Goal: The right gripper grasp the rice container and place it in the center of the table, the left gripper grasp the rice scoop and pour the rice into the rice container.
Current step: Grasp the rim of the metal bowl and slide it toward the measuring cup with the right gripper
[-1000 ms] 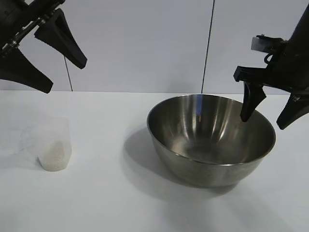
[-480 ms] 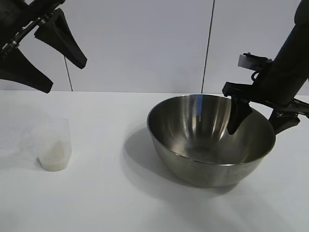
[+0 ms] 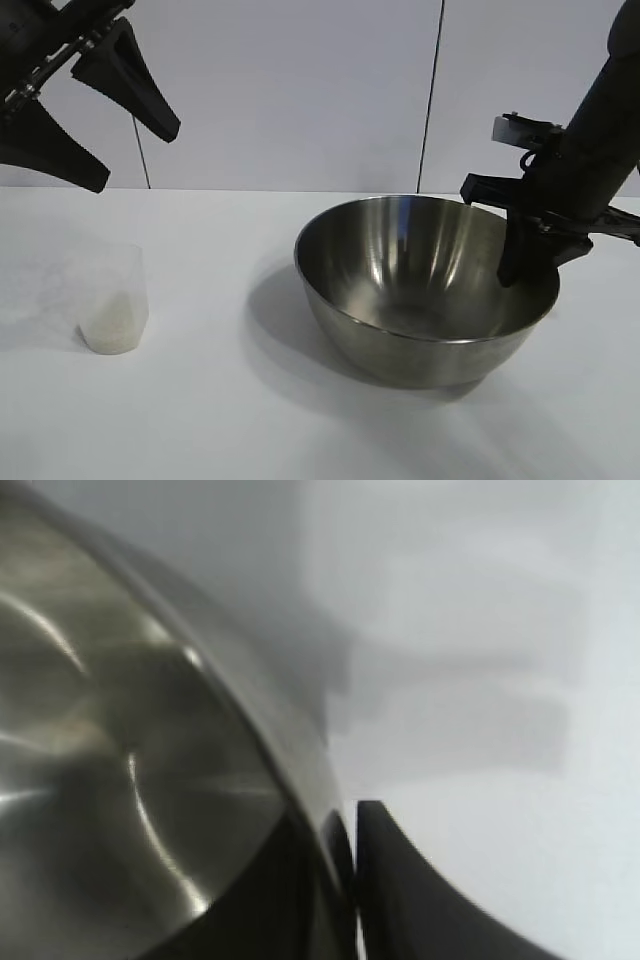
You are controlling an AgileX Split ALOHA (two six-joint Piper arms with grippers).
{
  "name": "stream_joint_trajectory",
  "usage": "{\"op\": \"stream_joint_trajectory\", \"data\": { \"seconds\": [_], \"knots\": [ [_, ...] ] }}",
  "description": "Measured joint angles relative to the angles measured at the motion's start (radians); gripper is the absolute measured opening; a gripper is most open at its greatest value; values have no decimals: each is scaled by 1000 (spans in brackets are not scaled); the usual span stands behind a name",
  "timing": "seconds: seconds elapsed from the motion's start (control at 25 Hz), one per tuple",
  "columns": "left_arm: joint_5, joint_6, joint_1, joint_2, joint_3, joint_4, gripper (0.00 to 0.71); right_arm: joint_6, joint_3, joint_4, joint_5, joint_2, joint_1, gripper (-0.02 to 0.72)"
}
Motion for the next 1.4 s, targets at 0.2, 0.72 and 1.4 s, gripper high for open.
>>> {"op": "stream_joint_trajectory", "data": {
  "seconds": [0.2, 0.72, 1.4],
  "knots": [
    [0, 0, 0, 0, 0, 0, 513, -20, 0, 15, 36, 0, 0, 10],
    [0, 0, 0, 0, 0, 0, 513, -126, 0, 136, 120, -80, 0, 11],
    [1, 0, 0, 0, 0, 0, 513, -188, 0, 215, 147, -79, 0, 13]
  ]
}}
